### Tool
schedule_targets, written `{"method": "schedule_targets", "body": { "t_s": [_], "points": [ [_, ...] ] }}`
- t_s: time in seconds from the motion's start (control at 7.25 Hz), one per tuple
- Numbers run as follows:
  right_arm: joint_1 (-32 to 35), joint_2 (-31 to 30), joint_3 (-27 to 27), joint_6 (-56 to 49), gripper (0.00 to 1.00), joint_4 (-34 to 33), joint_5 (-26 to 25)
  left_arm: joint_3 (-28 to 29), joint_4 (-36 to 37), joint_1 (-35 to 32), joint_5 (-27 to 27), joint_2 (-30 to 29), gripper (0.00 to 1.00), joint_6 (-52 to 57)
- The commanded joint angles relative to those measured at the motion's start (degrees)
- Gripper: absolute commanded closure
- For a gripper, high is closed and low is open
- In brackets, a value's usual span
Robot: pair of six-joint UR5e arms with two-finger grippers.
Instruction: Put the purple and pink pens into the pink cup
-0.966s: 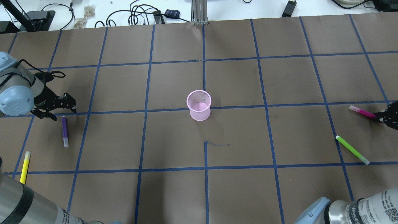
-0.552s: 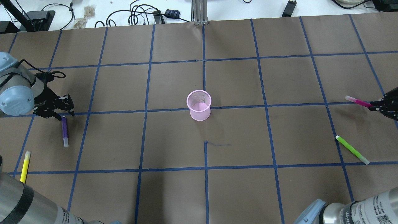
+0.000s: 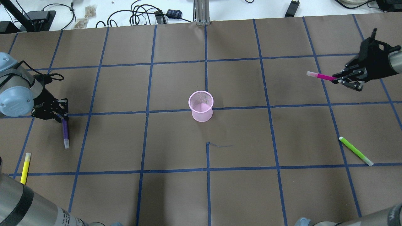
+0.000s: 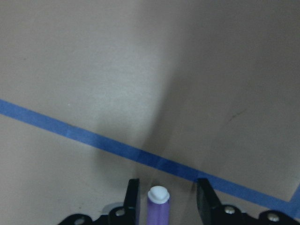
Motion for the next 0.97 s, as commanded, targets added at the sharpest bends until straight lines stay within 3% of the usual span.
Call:
{"method": "schedule_targets", "body": {
  "t_s": [0.0,0.28,0.55,0.83],
  "points": [
    [13.2,-2.3,-0.2,13.3,0.96,-0.7,-0.3,0.0,-0.4,0.1,0.3,0.2,1.00,0.1],
    [21.3,-2.2,-0.1,20.4,0.96,-2.7,-0.7,0.3,-0.5,-0.1,-1.7,1.9,1.00,-0.1],
    [29.9,-2.1,-0.2,20.8,0.95,-2.8,-1.8,3.8,-1.2,-2.2,-3.5,4.9,1.00,0.0],
    [35.0,-1.4,-1.6,21.9,0.95,-2.9,-6.7,5.5,-1.1,-7.7,-3.4,8.2,1.00,-0.4]
  ]
}}
